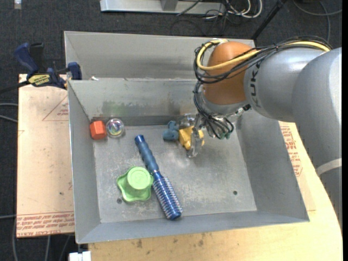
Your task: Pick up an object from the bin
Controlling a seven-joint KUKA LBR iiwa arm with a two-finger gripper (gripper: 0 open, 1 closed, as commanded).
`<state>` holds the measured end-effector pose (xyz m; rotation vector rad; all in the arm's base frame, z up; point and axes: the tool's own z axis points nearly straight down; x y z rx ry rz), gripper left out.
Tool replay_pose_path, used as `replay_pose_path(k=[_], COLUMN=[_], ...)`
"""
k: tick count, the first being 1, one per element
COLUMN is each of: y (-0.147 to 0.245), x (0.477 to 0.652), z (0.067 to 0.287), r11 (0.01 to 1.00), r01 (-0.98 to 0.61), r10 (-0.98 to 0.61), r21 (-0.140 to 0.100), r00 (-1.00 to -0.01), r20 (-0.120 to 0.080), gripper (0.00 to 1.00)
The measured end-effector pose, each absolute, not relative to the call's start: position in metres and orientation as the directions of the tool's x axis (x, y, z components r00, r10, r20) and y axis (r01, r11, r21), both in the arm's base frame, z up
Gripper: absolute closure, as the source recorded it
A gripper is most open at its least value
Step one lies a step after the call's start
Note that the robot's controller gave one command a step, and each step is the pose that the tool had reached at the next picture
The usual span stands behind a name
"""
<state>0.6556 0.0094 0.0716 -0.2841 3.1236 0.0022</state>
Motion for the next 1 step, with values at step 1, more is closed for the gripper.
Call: replay_pose_path(k=[1], y=[0.0272], x=[0.6551], z=[0.2339], r11=[0.989], r01=[-0.149], r10=[-0.149], r21=[0.0], r00=[-0.989], r20=[-0.014], gripper=[1.0])
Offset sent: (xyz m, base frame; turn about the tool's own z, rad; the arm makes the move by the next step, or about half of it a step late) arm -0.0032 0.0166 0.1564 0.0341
